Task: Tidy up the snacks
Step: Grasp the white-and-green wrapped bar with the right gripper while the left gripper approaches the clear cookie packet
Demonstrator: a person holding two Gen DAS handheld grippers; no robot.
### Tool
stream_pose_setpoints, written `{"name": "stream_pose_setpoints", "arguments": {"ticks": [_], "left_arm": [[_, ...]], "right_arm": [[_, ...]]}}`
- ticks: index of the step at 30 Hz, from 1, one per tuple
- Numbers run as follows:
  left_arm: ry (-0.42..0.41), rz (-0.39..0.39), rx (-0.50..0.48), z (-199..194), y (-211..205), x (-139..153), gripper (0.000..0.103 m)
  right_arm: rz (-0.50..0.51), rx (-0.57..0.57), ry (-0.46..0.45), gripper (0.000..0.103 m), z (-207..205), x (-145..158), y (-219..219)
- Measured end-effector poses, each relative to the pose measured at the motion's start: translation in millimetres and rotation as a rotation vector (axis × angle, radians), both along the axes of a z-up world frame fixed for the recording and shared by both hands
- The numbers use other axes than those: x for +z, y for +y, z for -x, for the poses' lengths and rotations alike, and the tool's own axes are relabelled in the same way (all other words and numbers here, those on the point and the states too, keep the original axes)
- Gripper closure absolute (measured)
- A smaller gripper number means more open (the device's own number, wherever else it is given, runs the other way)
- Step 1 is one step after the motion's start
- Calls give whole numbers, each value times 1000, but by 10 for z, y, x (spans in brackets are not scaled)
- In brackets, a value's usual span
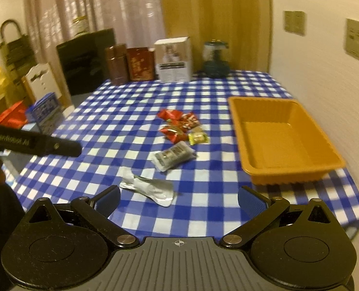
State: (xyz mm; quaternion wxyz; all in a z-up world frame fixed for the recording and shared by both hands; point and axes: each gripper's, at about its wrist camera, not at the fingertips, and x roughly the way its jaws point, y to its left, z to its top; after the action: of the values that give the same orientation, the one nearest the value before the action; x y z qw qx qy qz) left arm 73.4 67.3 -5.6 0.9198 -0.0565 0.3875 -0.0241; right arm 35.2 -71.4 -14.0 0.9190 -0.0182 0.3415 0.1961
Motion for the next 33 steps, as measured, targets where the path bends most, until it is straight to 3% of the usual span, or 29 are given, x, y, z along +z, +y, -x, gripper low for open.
{"name": "stream_pose_setpoints", "arguments": {"ticks": [11, 14, 17, 20, 25, 29, 33], "left_arm": [[4, -115, -157, -485, 194, -235, 0], [15, -125, -183, -626, 255, -344, 5], [46, -114, -204, -800, 301, -477, 12], [60, -113, -243, -947, 302, -580, 15], [68, -105, -277, -1146, 309, -750, 16], [70, -81, -250, -1252, 372, -852, 16], [75, -61, -231, -1298, 429, -903, 16]], "right_arm": [[144, 257, -38, 1, -391, -273, 366], [200, 369, -23, 18, -549, -449, 515], [238, 443, -23, 25, -667, -613, 603], [283, 503, -7, 42, -812, -789, 694], [332, 596, 18, 48, -984, -1028, 839], [367, 640, 34, 57, -1068, -1176, 947], [328, 635, 45, 67, -1109, -1199, 936]]}}
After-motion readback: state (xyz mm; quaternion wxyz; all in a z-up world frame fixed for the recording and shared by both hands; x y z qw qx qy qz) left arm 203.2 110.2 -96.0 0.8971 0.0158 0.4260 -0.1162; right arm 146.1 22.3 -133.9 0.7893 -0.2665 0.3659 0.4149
